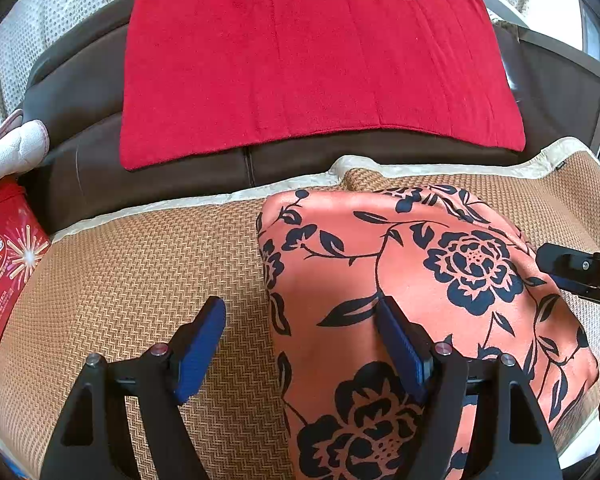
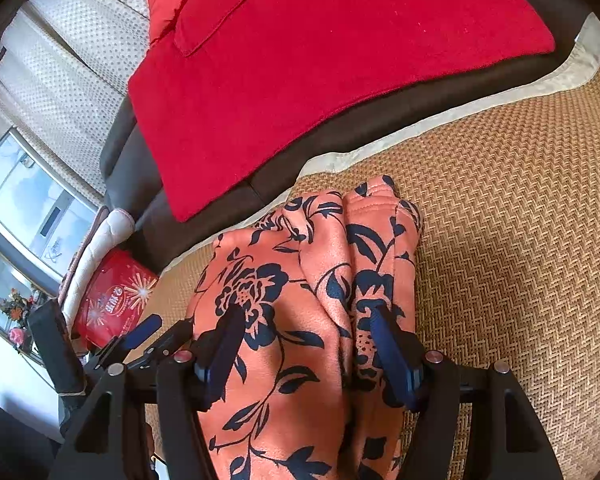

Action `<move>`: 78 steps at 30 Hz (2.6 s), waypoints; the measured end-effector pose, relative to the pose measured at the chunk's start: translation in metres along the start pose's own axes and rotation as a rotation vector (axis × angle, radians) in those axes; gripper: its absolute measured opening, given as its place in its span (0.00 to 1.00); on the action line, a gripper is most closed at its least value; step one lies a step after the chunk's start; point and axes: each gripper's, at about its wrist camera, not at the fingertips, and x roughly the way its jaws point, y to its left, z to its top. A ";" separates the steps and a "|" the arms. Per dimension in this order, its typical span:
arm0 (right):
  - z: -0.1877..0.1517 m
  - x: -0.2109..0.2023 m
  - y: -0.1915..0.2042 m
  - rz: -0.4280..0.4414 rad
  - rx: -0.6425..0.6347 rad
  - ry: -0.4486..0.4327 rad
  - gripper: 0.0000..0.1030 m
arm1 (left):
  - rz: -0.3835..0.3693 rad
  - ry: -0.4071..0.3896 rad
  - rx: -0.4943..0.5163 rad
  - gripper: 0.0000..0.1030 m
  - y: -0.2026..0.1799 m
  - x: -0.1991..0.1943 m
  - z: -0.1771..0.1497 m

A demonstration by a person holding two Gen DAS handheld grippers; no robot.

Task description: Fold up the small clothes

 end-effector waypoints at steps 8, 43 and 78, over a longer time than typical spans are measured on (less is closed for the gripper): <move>0.002 -0.004 0.008 0.014 -0.013 -0.047 0.67 | 0.002 -0.001 0.001 0.76 0.003 0.000 -0.001; -0.005 0.027 0.016 -0.068 -0.018 0.044 0.67 | 0.028 0.031 -0.031 0.81 0.029 -0.001 -0.008; -0.005 0.000 -0.032 0.031 0.171 0.074 0.73 | -0.465 0.266 -0.375 0.87 0.055 0.036 -0.022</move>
